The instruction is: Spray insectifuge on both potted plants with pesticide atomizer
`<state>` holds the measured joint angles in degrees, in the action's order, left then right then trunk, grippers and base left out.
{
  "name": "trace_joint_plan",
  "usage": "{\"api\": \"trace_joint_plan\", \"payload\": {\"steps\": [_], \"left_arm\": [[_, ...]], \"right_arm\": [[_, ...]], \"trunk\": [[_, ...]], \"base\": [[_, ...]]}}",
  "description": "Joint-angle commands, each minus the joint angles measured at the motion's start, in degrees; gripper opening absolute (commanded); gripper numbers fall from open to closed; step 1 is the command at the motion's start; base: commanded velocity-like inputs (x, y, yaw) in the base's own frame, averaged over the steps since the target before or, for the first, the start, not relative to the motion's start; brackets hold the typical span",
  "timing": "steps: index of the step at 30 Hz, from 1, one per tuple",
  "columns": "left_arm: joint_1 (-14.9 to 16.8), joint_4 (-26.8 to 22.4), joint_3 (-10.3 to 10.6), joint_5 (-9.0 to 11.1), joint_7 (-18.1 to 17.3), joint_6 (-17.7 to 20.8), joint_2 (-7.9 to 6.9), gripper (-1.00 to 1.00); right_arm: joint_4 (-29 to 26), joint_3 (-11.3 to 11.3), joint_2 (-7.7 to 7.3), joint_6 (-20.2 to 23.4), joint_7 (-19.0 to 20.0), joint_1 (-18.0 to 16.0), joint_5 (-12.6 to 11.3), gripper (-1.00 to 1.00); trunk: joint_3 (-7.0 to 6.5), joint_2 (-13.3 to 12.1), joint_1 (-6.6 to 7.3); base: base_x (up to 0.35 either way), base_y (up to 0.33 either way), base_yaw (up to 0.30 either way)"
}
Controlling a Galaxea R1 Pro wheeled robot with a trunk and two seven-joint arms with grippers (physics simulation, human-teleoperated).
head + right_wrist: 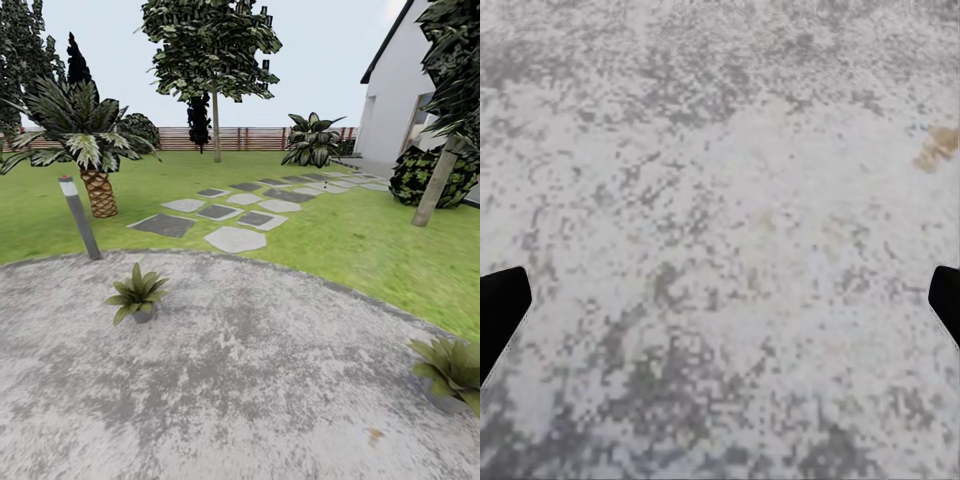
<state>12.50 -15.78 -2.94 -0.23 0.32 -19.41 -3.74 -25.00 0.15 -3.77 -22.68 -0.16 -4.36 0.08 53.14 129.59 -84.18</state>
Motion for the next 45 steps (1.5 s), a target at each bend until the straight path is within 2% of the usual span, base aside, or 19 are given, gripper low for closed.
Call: {"api": "trace_joint_plan", "payload": {"steps": [1, 21, 45], "left_arm": [[0.05, 0.05, -0.14, -0.03, 0.03, -0.19, 0.02, 1.00], [0.03, 0.05, -0.14, -0.03, 0.03, -0.16, -0.01, 1.00], [0.03, 0.05, -0.14, -0.03, 0.03, -0.16, 0.02, 1.00]], "right_arm": [[0.04, 0.02, -0.01, -0.18, -0.02, -0.03, 0.01, 1.00], [0.13, 0.02, -0.01, -0.18, -0.02, -0.03, 0.01, 1.00], [0.15, 0.02, -0.01, -0.18, -0.02, -0.03, 0.08, 1.00]], "trunk": [[0.05, 0.02, -0.02], [0.05, 0.02, -0.02], [0.05, 0.02, -0.02]], "base": [[0.340, 0.000, -0.075], [0.340, 0.000, -0.225], [0.340, 0.000, -0.011]]}}
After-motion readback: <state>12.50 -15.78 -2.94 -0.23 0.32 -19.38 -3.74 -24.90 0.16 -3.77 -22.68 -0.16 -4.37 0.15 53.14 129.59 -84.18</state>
